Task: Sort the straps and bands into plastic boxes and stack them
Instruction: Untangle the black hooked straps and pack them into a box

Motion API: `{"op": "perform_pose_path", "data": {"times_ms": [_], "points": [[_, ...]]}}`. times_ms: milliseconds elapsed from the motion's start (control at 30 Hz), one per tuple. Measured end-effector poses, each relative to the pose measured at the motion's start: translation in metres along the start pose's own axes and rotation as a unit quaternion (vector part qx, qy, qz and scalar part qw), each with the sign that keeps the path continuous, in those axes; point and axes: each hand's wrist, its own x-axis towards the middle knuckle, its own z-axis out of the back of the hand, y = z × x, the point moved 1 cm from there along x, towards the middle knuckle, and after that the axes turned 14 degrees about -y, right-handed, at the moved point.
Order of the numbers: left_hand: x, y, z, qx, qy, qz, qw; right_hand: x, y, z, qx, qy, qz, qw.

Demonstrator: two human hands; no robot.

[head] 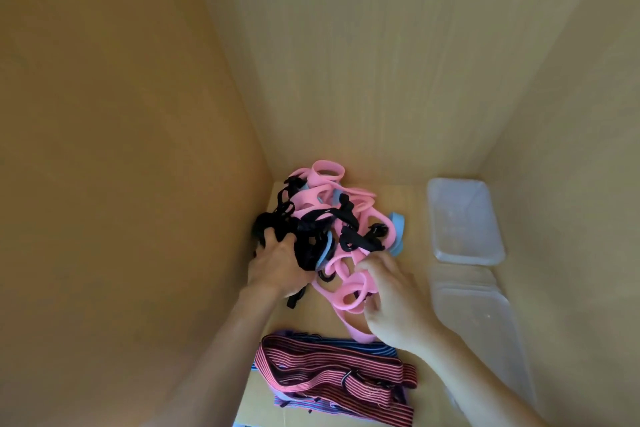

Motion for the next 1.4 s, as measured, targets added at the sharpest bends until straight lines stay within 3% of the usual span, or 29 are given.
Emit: {"op": "perform_pose_path", "data": {"times_ms": [367,633,1000,1400], "points": [[0.005,0.009,0.018,-0.205,-0.070,0.039,0.976,0.020,0.028,0.009,-0.120,-0.047,-0.019,0.991],[-0.015,0.009,0.060,-0.298,-0.101,0.033,0.949,0.049,0.061,-0.021,-0.194,-0.123,0.029,0.973],[-0.044,0.009,0.119,-0.282,-0.216,-0.024,0.934,0.048,0.050,-0.041,-0.201,-0.070,0.004,0.977],[-0.060,-0.014,0.154,-0.266,-0.306,-0.099,0.909,0.039,0.048,-0.015,-0.138,-0.189,0.010,0.972]]}}
